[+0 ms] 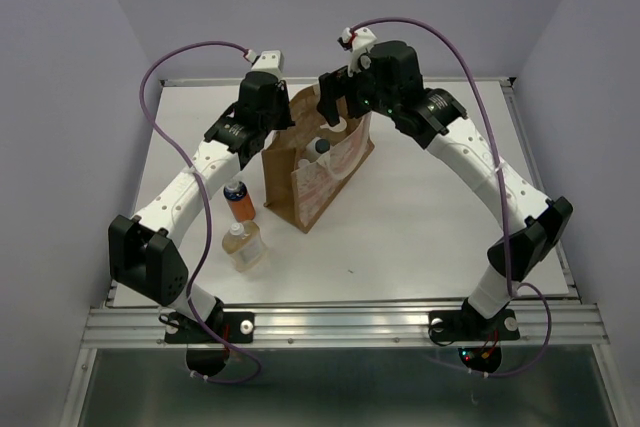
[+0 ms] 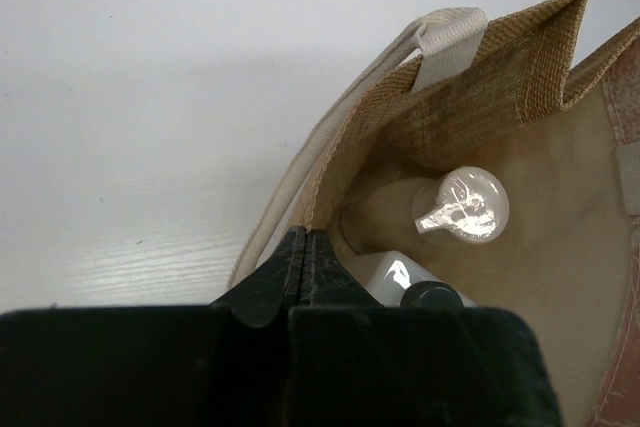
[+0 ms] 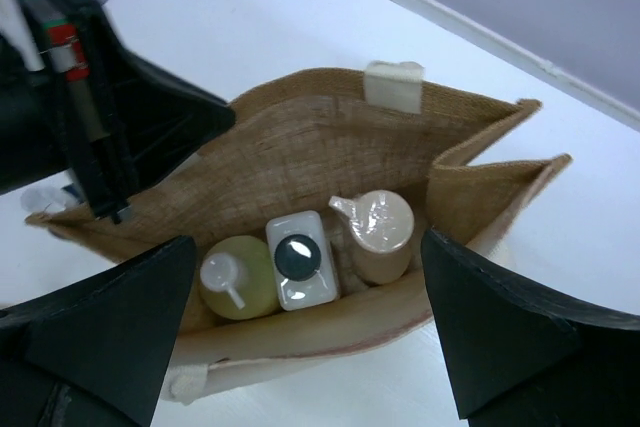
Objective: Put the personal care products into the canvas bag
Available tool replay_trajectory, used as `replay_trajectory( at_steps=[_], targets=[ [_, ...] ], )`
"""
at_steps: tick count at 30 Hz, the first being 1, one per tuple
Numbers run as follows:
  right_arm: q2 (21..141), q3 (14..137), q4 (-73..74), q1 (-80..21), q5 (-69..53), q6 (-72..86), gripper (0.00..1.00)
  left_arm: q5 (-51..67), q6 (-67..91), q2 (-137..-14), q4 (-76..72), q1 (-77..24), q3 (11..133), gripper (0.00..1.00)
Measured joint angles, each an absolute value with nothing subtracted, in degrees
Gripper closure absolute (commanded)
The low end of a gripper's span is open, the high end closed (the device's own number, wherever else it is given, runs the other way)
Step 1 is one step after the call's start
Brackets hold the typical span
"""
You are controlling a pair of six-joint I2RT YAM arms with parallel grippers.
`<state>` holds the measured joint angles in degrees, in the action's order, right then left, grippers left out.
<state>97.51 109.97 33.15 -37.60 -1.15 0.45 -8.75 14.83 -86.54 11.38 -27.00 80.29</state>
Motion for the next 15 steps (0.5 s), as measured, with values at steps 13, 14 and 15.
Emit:
replay_trajectory(
  at_steps=[13,14,15],
  targets=[
    [95.83,103.09,34.46,-37.87,17.37,17.5,0.0,-9.5,15.11,-86.94,11.9,-27.0,80.84,1.0],
    [96.07,103.11,34.5,-37.91,17.63,18.28,0.0,-9.5,15.11,-86.94,11.9,-27.0,80.84,1.0],
    [96.4,103.11,34.54,-37.95,17.76,19.14,0.0,-9.5,15.14,-86.94,11.9,-27.0,80.86,1.0]
  ],
)
